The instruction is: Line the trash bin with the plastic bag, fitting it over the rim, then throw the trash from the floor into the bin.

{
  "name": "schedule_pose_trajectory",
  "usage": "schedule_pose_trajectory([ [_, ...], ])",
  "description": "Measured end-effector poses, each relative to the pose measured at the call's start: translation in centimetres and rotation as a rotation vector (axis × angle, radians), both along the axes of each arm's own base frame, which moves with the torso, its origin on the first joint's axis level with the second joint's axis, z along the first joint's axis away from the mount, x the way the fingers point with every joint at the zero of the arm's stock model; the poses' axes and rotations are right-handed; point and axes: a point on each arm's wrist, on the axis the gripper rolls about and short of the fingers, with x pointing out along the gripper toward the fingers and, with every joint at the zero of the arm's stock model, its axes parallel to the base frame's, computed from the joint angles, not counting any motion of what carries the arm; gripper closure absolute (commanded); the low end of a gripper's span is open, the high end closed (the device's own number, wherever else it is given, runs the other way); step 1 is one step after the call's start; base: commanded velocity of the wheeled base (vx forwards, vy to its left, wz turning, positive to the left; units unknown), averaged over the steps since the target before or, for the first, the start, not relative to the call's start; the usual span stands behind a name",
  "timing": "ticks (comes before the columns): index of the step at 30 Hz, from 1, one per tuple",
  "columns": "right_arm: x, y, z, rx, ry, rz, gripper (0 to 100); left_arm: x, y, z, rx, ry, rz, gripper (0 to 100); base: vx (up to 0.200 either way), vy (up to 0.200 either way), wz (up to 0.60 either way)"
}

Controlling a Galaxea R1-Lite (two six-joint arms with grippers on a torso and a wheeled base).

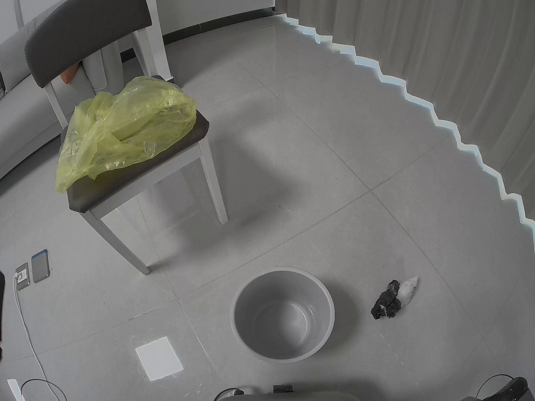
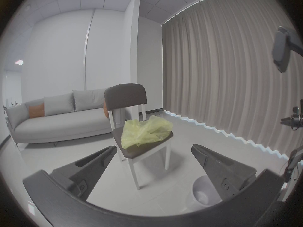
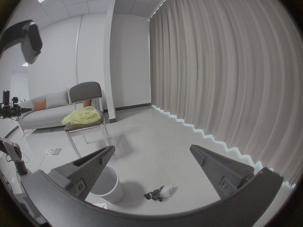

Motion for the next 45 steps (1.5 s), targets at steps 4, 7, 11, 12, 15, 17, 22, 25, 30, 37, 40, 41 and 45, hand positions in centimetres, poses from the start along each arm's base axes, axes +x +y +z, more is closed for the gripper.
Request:
schedule_pose_trajectory([
  [4, 2.1, 0.0, 3.4, -0.016, 0.029, 0.008, 0, 2.1, 0.0, 3.5, 0.027, 0.035, 0.039, 0, 0.000, 0.000, 0.00],
  [7, 3.7, 0.1, 5.0, -0.023, 0.058, 0.014, 0, 4.2, 0.0, 6.2, 0.046, 0.061, 0.068, 0, 0.000, 0.000, 0.00],
  [11, 5.4, 0.1, 6.3, -0.029, 0.086, 0.021, 0, 8.1, 0.2, 9.4, 0.096, 0.109, 0.112, 0, 0.000, 0.000, 0.00],
  [12, 5.7, 0.1, 6.5, -0.031, 0.089, 0.022, 0, 9.1, 0.2, 10.0, 0.112, 0.122, 0.121, 0, 0.000, 0.000, 0.00],
  [15, 6.6, 0.1, 7.0, -0.033, 0.105, 0.027, 0, 13.1, 0.5, 11.4, 0.171, 0.188, 0.152, 0, 0.000, 0.000, 0.00],
  [17, 7.0, 0.1, 7.2, -0.036, 0.112, 0.030, 0, 15.7, 0.7, 11.9, 0.207, 0.232, 0.165, 0, 0.000, 0.000, 0.00],
  [22, 8.0, 0.2, 7.5, -0.040, 0.133, 0.037, 0, 21.7, 1.4, 11.6, 0.264, 0.339, 0.187, 0, 0.000, 0.000, 0.00],
  [25, 8.4, 0.2, 7.5, -0.042, 0.146, 0.040, 0, 24.6, 1.9, 10.7, 0.282, 0.396, 0.198, 0, 0.000, 0.000, 0.00],
  [30, 9.0, 0.2, 7.4, -0.045, 0.166, 0.045, 0, 28.6, 2.7, 9.5, 0.293, 0.446, 0.211, 0, 0.000, 0.000, 0.00],
  [37, 9.4, 0.2, 7.1, -0.050, 0.186, 0.047, 0, 31.5, 3.0, 8.1, 0.335, 0.495, 0.203, 0, 0.000, 0.000, 0.00],
  [40, 9.5, 0.2, 7.0, -0.051, 0.190, 0.046, 0, 32.4, 3.1, 7.7, 0.349, 0.511, 0.205, 0, 0.000, 0.000, 0.00],
  [41, 9.5, 0.2, 7.0, -0.051, 0.191, 0.046, 0, 32.6, 3.2, 7.6, 0.351, 0.513, 0.208, 0, 0.000, 0.000, 0.00],
  [45, 9.7, 0.2, 6.9, -0.051, 0.196, 0.046, 0, 33.7, 3.3, 7.4, 0.355, 0.519, 0.219, 0, 0.000, 0.000, 0.00],
])
